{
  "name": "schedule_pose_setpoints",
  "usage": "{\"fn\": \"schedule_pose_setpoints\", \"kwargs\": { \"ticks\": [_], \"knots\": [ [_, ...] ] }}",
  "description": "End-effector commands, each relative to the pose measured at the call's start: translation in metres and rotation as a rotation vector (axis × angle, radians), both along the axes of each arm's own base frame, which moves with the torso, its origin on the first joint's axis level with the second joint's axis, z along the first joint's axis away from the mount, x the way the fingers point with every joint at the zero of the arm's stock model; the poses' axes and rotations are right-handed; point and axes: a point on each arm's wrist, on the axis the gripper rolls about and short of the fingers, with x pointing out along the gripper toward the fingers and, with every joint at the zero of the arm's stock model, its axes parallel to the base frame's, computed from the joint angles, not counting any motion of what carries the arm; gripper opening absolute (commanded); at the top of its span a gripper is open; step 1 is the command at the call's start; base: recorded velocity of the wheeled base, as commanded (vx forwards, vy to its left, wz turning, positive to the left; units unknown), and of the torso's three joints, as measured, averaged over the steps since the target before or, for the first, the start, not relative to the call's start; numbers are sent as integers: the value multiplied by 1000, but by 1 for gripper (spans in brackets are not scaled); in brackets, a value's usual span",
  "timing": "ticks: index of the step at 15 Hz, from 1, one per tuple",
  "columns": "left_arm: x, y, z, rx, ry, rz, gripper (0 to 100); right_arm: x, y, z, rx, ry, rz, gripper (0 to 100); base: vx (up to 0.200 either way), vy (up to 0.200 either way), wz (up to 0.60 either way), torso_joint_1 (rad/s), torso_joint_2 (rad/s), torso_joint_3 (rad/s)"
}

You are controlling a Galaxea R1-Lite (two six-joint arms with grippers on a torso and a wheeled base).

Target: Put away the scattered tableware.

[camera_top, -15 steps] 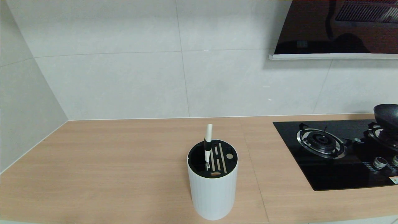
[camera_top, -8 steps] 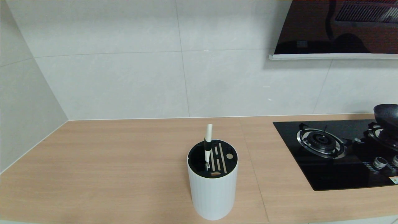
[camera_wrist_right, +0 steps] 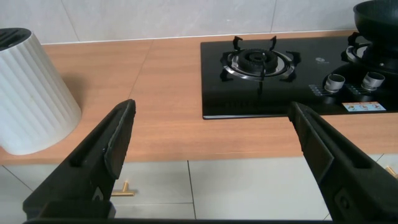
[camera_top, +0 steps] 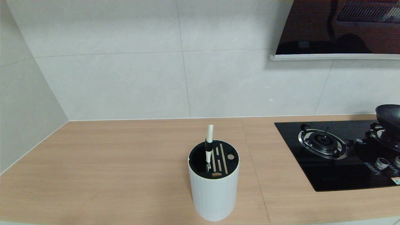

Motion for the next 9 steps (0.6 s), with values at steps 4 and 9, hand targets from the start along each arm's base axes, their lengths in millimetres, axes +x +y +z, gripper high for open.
{"fn": "schedule_pose_setpoints", "kwargs": {
  "ticks": [4,9],
  "knots": [
    [0,0,0,0,1,0,100,0,0,0,0,2,0,100,0,0,0,0,0,0],
    [0,0,0,0,1,0,100,0,0,0,5,0,-1,100,0,0,0,0,0,0]
  ]
}}
